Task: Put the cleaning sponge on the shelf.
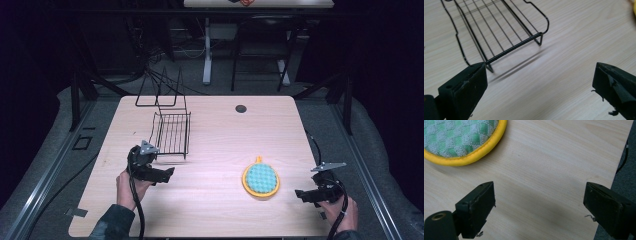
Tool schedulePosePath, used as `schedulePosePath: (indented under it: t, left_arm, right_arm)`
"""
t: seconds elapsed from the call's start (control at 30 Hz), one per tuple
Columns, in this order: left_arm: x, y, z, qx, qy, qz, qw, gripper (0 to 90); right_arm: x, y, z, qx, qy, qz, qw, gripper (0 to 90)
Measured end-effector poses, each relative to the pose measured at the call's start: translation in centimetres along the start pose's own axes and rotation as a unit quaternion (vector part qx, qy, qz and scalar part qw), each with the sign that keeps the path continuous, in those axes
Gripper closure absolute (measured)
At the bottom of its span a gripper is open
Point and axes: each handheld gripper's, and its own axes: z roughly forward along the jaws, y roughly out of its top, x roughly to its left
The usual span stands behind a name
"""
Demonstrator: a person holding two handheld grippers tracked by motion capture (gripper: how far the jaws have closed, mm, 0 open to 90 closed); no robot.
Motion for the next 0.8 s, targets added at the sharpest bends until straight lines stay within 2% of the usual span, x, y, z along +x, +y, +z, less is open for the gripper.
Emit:
schedulePosePath:
  t: [0.2, 0.37, 0.4, 0.57, 0.8]
  left_arm:
    - [-1.3, 1.5, 0.6, -0.001, -0.024, 0.015, 0.9996, 0.0]
    - [-1.8, 2.3, 1.0, -0.001, -0.036, 0.024, 0.9991, 0.0]
    - [-2.0, 2.5, 1.1, -0.006, -0.039, 0.019, 0.999, 0.0]
    - [-2.5, 3.4, 1.7, -0.005, -0.059, 0.024, 0.998, 0.0]
    - [-3.8, 4.8, 2.8, 0.0, -0.074, 0.038, 0.9966, 0.0]
  right_arm:
    - [0.0, 0.0, 0.0, -0.001, -0.002, -0.004, 1.0, 9.9]
    - [0.0, 0.0, 0.0, 0.0, -0.001, -0.003, 1.0, 9.9]
    - [0.0, 0.0, 0.0, 0.001, -0.002, -0.004, 1.0, 9.9]
    - [0.1, 0.0, 0.1, 0.002, -0.001, -0.004, 1.0, 10.1]
    - [0.1, 0.0, 0.1, 0.001, -0.002, -0.005, 1.0, 10.1]
